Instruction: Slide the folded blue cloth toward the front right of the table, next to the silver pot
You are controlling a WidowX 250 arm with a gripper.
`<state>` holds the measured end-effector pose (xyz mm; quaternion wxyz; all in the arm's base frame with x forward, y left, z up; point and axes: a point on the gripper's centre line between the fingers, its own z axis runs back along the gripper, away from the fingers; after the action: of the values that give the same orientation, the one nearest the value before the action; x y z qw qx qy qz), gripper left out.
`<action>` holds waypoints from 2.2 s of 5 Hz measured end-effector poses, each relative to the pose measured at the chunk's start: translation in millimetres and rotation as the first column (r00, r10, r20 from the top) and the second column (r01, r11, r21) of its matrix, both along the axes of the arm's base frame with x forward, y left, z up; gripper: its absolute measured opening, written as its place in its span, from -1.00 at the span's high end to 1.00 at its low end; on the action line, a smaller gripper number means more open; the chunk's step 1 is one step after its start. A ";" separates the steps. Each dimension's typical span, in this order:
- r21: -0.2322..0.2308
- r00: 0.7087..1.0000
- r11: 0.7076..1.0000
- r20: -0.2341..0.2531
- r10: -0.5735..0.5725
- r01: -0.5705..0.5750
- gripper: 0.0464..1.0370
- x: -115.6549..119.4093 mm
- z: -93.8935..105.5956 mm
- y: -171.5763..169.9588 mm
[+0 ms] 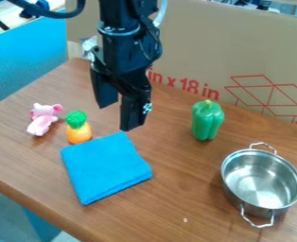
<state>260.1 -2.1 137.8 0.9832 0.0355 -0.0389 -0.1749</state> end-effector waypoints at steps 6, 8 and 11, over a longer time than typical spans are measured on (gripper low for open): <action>0.056 0.987 0.996 -0.148 -0.067 0.076 -0.94 2.1 -91.8 25.1; 0.071 0.985 0.997 -0.169 -0.029 0.042 -0.94 5.8 -100.5 30.4; -0.064 0.998 0.998 -0.055 -0.029 0.025 -0.93 -2.4 -129.3 0.2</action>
<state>257.8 -1.8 8.5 0.9821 -0.0013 -0.0174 -0.1877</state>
